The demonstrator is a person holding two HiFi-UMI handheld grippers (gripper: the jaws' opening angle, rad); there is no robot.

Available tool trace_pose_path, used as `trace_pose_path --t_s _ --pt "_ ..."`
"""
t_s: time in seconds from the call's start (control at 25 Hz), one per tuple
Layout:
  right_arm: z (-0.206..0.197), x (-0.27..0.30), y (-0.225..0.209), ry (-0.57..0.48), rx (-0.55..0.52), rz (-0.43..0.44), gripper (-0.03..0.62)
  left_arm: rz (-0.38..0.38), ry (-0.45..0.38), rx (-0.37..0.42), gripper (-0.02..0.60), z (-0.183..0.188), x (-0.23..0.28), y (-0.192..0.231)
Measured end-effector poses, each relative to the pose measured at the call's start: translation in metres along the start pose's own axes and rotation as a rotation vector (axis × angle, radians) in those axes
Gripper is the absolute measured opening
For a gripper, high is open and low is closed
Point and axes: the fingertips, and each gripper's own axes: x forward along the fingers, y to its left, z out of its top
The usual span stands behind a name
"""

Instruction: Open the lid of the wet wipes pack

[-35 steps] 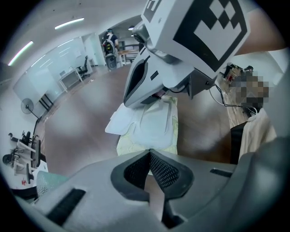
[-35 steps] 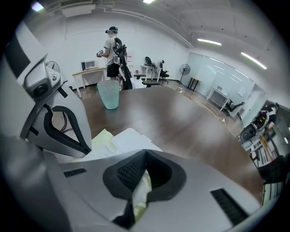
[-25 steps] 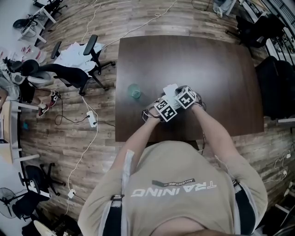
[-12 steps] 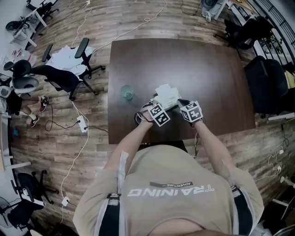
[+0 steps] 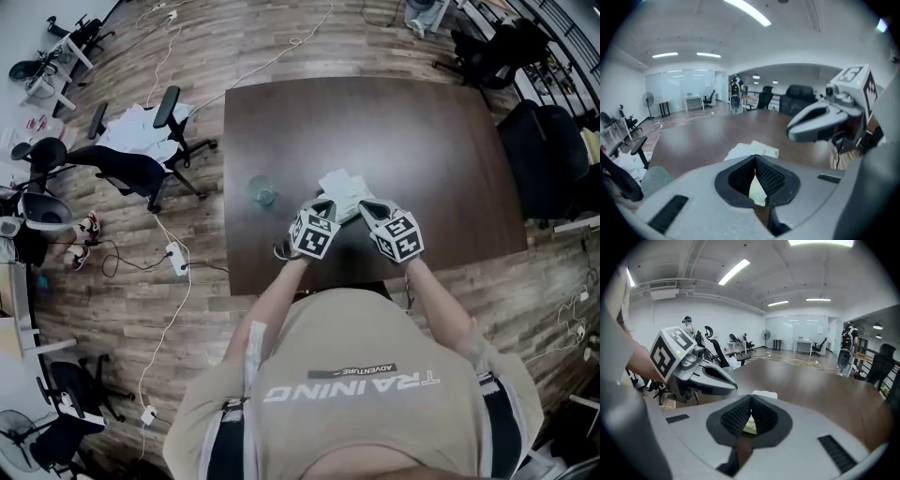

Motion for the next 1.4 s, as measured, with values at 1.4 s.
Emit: trace_pose_path --t_s 1.4 --pt "0.171 -0.114 -0.027 -0.474 -0.136 0.06 0.014 0.217 -0.439 0.005 0.009 0.192 -0.129 -0.007"
